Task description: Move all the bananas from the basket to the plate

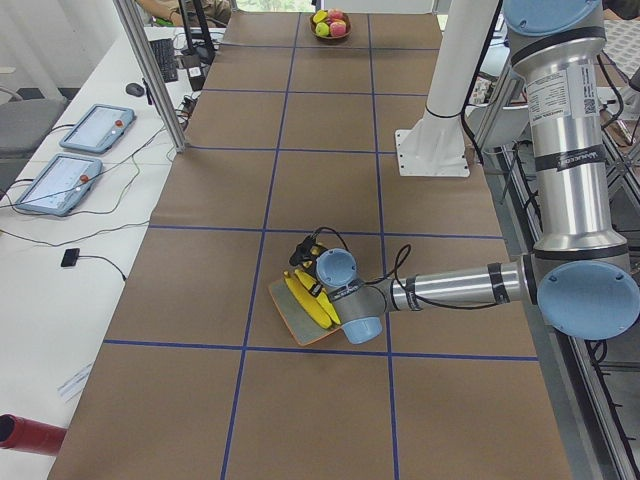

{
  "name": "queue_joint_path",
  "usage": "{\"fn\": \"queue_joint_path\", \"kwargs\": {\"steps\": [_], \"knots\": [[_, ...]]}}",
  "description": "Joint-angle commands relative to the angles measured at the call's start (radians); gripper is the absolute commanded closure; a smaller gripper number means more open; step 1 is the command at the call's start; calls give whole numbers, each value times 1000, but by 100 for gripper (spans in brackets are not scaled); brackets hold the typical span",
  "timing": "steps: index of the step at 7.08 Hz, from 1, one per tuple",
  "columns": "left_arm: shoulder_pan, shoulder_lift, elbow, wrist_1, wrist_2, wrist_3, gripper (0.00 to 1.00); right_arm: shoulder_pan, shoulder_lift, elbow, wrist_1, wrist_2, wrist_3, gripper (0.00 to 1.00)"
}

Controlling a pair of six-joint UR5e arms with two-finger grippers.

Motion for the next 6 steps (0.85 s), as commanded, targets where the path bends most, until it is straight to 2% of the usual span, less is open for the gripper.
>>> {"fn": "queue_joint_path", "kwargs": {"steps": [1,2,3,6], "knots": [[0,-11,1,-2,1,0,45,0,1,0,-2,1,0,0],[0,-11,1,-2,3,0,28,0,1,0,-2,1,0,0],[0,-13,1,-2,3,0,24,0,3,0,-2,1,0,0],[0,-17,8,-2,4,0,24,-1,12,0,-14,-1,0,0]]}}
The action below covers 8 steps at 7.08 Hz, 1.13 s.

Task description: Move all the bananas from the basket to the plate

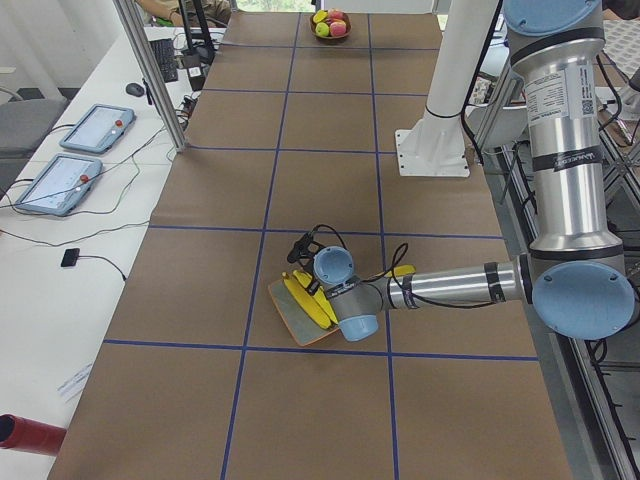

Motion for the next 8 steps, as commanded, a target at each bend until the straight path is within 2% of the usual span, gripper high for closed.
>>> {"fn": "queue_joint_path", "kwargs": {"steps": [1,4,6,8], "knots": [[0,-4,9,-1,0,0,24,-1,5,0,-8,-1,0,0],[-20,-12,0,1,-2,-17,21,-1,2,0,-10,-4,8,0],[-135,-19,-9,50,-2,-14,22,-1,4,3,-34,-20,9,0],[-185,-21,-12,94,27,-2,22,-1,4,3,-39,-42,11,0]]}}
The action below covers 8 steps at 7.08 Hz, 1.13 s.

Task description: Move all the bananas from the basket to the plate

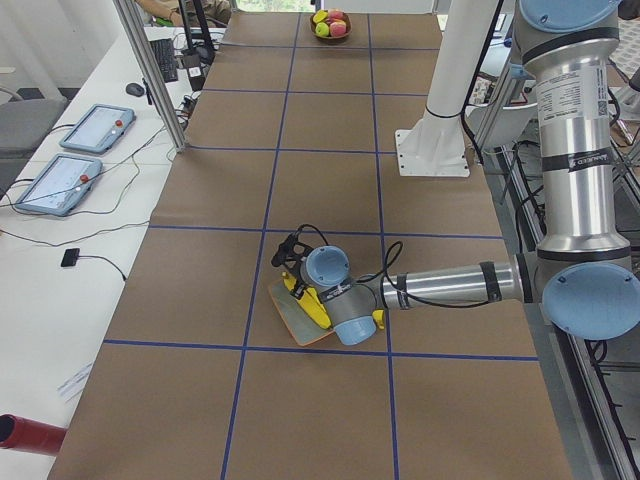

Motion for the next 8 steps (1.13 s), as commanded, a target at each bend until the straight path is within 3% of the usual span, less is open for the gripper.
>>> {"fn": "queue_joint_path", "kwargs": {"steps": [1,2,4,5,6,8], "knots": [[-40,3,-1,43,84,28,22,0,0,-1,-4,-12,1,0],[-63,3,-4,131,146,117,22,0,-1,-1,-4,-13,1,0],[-188,-1,-39,410,182,396,22,5,3,4,-41,-13,2,0],[-240,-1,-68,545,175,517,19,15,17,14,-125,-12,2,0],[-276,-1,-110,710,167,630,1,-4,26,23,-209,-12,-10,0],[-355,6,-183,984,185,750,0,-28,20,54,-366,-50,-75,0]]}}
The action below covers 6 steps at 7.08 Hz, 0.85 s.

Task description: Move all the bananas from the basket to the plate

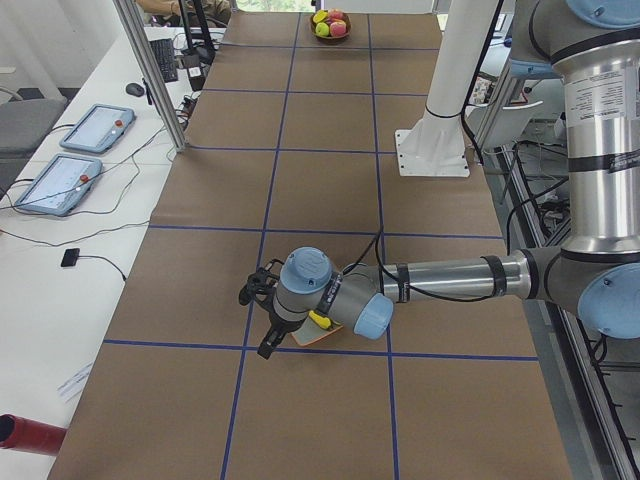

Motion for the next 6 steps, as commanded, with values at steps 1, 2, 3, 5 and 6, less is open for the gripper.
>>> {"fn": "queue_joint_path", "kwargs": {"steps": [1,2,3,5,6], "knots": [[-68,14,-44,308,6,76,0,7,3,27,-214,-112,-142,0],[-75,14,-67,399,4,68,0,40,9,93,-376,-160,-165,0],[-111,74,-105,394,-36,77,0,86,3,145,-464,-206,-209,0],[-140,98,-110,394,-117,68,0,90,-5,147,-465,-213,-231,0],[-153,100,-124,399,-117,66,0,90,-14,148,-444,-216,-235,0]]}}
